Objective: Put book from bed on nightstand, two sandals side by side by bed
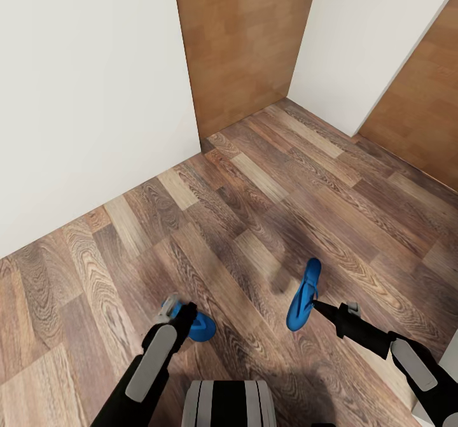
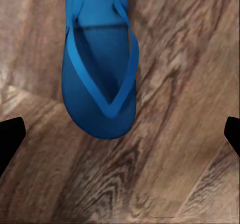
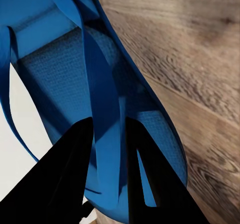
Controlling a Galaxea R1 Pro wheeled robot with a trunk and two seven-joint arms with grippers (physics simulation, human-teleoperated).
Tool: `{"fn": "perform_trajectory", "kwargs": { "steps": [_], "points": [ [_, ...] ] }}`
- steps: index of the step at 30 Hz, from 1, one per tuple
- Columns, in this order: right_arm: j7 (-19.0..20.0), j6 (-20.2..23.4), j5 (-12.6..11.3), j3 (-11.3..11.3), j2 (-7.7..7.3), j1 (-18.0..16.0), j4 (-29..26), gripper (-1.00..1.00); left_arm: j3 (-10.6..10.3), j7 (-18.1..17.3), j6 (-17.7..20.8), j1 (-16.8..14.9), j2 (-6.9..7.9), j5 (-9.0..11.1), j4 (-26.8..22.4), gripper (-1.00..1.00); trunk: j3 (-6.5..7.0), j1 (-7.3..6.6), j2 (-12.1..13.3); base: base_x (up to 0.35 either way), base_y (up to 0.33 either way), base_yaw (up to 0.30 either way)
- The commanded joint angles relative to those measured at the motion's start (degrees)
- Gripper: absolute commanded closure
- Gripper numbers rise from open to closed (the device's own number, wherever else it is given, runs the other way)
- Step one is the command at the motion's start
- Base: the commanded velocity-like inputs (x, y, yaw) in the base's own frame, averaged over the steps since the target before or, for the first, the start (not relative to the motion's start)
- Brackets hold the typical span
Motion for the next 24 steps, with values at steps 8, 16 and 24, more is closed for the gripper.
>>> {"fn": "perform_trajectory", "kwargs": {
  "steps": [8, 16, 24],
  "points": [
    [0.14, 0.34, -0.3, 0.0, -0.03, -0.02, 0.03, 1.0, -3.28, 0.35, 0.19, -0.12, -0.33, -0.02, -0.33, -1.0, -0.03, -0.01, -0.01, 0.0, 0.0, 0.0],
    [0.13, 0.34, -0.3, 0.0, -0.02, -0.02, 0.03, 1.0, -3.4, 0.36, 0.09, -0.11, -0.14, -0.1, -0.35, -1.0, -1.81, 0.2, -0.12, 0.0, 0.0, 0.0],
    [0.14, 0.34, -0.3, 0.05, -0.02, -0.02, 0.03, 1.0, -3.38, 0.36, 0.04, -0.11, -0.13, -0.09, -0.36, -1.0, -3.58, 0.4, -0.23, 0.0, 0.0, 0.0]
  ]
}}
